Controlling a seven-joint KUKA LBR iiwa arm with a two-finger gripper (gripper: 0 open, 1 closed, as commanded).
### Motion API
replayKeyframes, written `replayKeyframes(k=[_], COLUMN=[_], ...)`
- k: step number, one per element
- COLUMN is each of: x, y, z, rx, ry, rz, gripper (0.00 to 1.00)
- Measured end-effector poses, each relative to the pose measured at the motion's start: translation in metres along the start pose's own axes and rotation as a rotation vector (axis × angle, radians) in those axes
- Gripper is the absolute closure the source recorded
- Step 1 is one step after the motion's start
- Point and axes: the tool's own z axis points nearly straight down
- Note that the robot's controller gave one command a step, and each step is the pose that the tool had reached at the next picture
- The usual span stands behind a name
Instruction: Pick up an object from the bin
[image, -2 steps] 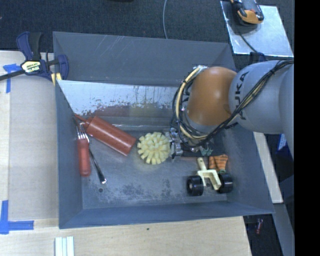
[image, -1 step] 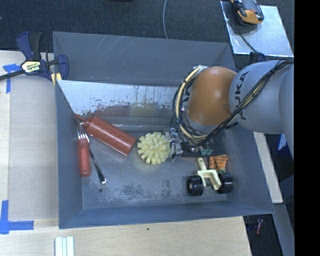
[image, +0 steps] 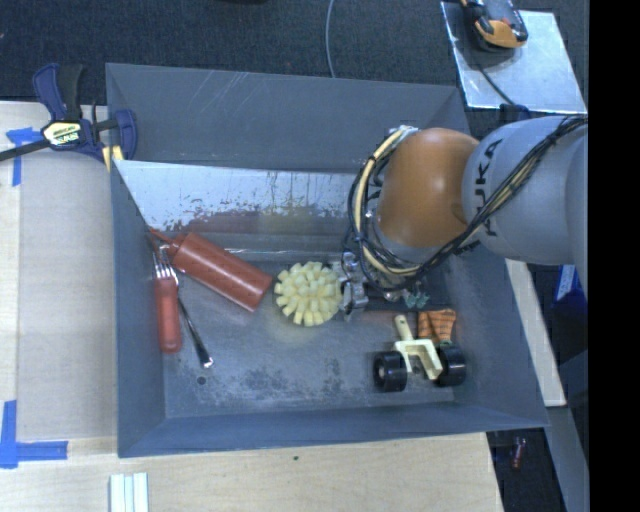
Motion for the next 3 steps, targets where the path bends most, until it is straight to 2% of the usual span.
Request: replayKeyframes(k=[1, 2, 3], x=[0.001, 0.000, -0.002], y=[0.000, 0.000, 0.000], z=[-0.043, -0.094, -0.121], rx=[-0.001, -0.001, 0.000], ry=[0.008, 0.008, 0.002], rz=[0.000, 0.001, 0.001], gripper=[1.00, 1.00, 1.00])
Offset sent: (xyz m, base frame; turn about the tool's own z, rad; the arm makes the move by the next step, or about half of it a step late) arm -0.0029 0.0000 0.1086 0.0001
